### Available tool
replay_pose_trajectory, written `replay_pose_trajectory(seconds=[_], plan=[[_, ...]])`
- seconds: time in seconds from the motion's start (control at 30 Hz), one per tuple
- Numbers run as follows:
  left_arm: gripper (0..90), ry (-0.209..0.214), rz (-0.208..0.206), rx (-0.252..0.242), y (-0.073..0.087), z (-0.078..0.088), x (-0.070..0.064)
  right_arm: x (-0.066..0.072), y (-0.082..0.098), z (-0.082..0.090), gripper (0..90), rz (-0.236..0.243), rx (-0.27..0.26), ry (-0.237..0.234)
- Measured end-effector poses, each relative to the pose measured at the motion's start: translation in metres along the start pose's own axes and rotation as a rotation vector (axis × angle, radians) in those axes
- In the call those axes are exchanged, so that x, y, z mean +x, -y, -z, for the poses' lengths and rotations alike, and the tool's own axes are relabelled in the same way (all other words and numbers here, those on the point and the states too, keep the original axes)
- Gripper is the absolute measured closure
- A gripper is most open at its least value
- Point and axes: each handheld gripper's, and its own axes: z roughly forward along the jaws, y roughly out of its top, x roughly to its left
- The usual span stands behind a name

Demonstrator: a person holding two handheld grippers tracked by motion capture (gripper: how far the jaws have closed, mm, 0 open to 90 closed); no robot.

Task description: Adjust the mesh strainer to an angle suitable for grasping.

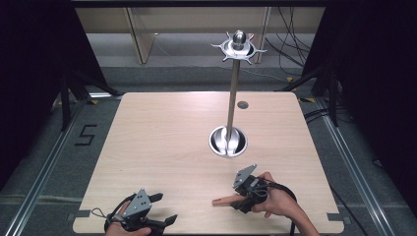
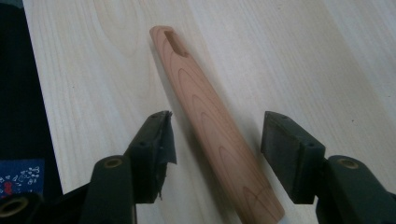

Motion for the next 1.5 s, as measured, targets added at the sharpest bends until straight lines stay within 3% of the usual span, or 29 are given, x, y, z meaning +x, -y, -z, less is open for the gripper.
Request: replay_pose_trajectory(seconds=[0.33,0.47,0.5,0.6,0.73,0.77,1.1,1.23,1.3,1.4,1.47,1.5], plan=[[14.7,-0.004,0.003,-0.008,0.000,0.000,-0.001,0.003,-0.001,-0.004,48.6,0.020,0.042,-0.035],[14.7,-0.003,0.000,-0.003,0.000,0.000,0.000,0.004,-0.002,-0.004,49.7,0.039,0.048,-0.028],[14.7,-0.004,0.027,-0.008,0.000,0.000,-0.003,0.005,-0.002,-0.005,50.3,0.034,0.050,-0.017],[14.7,-0.005,0.027,-0.008,0.000,0.000,-0.002,0.006,-0.002,-0.005,50.5,0.047,0.057,-0.014],[14.7,0.002,0.023,-0.007,0.000,0.000,-0.003,0.011,-0.002,-0.005,52.6,0.076,0.077,0.012],[14.7,0.000,0.027,-0.009,0.000,0.000,-0.003,0.010,-0.003,-0.005,55.1,0.104,0.085,0.002],[14.7,0.000,0.021,-0.006,0.000,0.001,-0.002,0.010,-0.003,-0.003,70.4,0.076,0.092,0.023],[14.7,-0.001,0.024,-0.015,0.000,0.001,-0.003,0.008,-0.002,-0.003,71.3,0.065,0.089,0.049],[14.7,0.001,0.003,-0.014,0.000,0.001,-0.002,0.007,-0.002,-0.002,71.3,0.068,0.081,0.054],[14.7,0.002,0.003,-0.012,0.000,0.001,-0.002,0.005,-0.001,0.005,71.3,0.035,0.032,0.083],[14.7,0.002,0.003,-0.012,0.000,0.001,-0.002,0.005,-0.001,0.008,71.4,0.035,0.018,0.075],[14.7,-0.003,0.003,-0.012,0.000,0.001,-0.002,0.002,0.000,0.014,71.3,0.022,-0.026,0.086]])
